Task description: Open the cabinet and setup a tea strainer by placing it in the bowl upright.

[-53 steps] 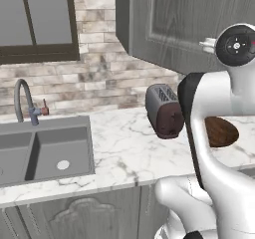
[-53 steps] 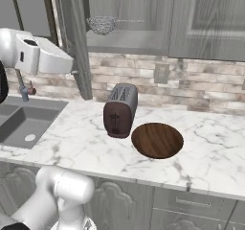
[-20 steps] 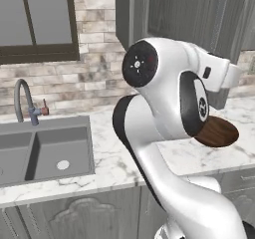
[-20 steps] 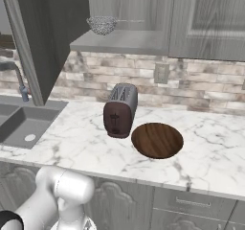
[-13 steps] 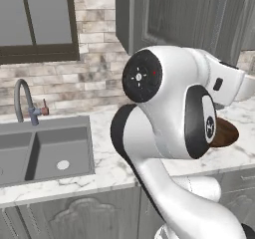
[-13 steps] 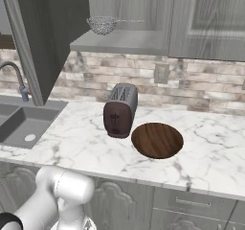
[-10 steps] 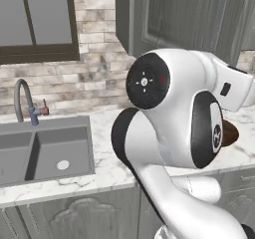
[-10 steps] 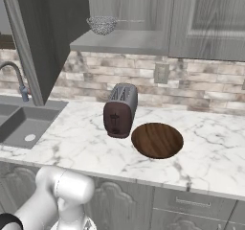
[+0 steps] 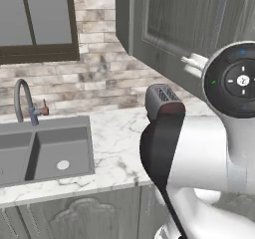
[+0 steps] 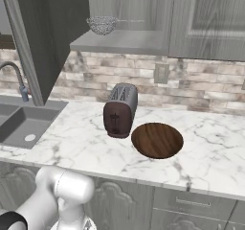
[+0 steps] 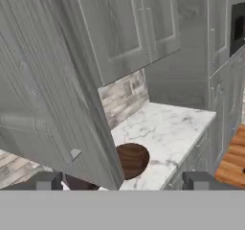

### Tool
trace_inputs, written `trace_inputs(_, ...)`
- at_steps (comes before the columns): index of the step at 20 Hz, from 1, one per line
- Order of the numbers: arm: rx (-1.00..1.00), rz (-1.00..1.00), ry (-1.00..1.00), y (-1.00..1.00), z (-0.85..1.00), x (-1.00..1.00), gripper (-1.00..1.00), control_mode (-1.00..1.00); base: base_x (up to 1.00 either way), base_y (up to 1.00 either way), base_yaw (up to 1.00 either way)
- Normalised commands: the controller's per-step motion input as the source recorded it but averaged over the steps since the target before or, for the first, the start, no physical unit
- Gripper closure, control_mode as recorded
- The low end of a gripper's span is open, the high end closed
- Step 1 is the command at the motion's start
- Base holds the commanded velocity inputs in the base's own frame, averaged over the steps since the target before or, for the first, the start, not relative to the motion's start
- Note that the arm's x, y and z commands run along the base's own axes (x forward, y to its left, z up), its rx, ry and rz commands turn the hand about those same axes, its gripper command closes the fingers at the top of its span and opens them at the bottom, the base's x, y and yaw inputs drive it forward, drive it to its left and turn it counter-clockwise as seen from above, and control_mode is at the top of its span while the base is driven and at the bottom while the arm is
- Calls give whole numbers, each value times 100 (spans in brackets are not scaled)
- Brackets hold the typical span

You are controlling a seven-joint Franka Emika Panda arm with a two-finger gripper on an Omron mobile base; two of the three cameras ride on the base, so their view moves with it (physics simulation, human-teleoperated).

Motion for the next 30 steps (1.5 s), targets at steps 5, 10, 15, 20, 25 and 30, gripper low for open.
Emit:
trace_inputs(5,35,15,-1,-27,0,-9,-100,-100,0,0,0)
trace_inputs(10,30,7,-5,-35,1,0,-100,-100,0,0,0)
trace_inputs(15,28,0,-1,-37,-2,0,-100,-100,0,0,0)
trace_inputs(20,7,0,21,-18,-7,4,-100,-100,0,0,0)
trace_inputs(25,6,0,18,-20,0,0,-100,-100,0,0,0)
trace_inputs(30,11,0,17,-24,0,-6,-100,-100,0,0,0)
